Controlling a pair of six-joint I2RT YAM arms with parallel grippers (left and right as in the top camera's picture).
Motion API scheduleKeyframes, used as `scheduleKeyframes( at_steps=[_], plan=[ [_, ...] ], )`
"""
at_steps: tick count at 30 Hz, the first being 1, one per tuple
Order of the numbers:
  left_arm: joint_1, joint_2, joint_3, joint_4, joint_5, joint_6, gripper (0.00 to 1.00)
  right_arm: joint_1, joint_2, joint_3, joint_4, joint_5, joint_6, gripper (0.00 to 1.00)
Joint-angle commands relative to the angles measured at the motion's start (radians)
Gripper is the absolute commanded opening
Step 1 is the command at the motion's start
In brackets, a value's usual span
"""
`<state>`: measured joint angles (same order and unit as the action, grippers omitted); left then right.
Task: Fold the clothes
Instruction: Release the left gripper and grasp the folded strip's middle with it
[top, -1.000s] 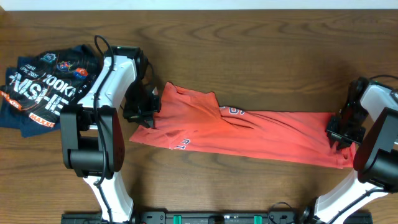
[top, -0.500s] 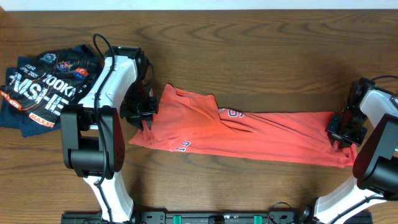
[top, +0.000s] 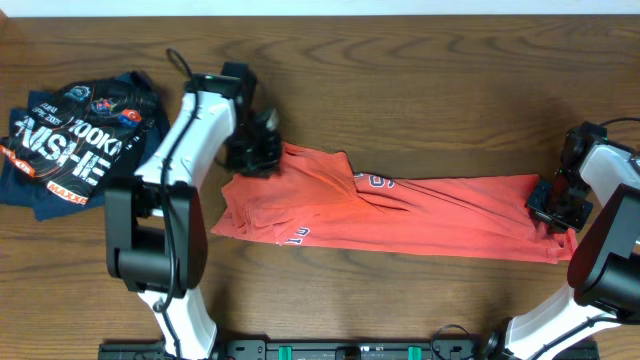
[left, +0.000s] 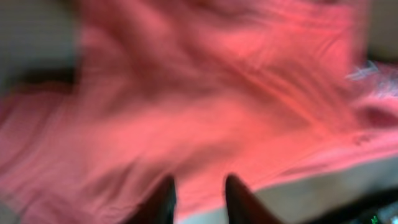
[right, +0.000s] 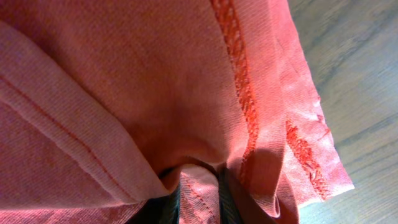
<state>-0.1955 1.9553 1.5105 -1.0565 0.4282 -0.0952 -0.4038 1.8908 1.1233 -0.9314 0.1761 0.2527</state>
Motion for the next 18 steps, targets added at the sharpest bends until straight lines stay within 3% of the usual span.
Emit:
scheduleKeyframes(
  at_steps=[1, 7, 11, 18],
  plan=[
    [-0.072, -0.03, 0.0, 0.075, 0.077, 0.006, 0.37, -0.007, 0.045, -0.018, 0.051, -0.066, 0.023, 0.23],
    [-0.193, 0.028, 0.0, 0.26, 0.072, -0.116, 0.41, -0.007, 0.045, -0.018, 0.049, -0.079, 0.023, 0.26],
    [-0.24, 0.078, 0.0, 0.354, -0.041, -0.233, 0.43, -0.007, 0.045, -0.018, 0.049, -0.079, 0.023, 0.27],
    [-0.26, 0.151, 0.0, 0.427, -0.069, -0.301, 0.48, -0.007, 0.045, -0.018, 0.049, -0.08, 0.023, 0.28]
  ],
)
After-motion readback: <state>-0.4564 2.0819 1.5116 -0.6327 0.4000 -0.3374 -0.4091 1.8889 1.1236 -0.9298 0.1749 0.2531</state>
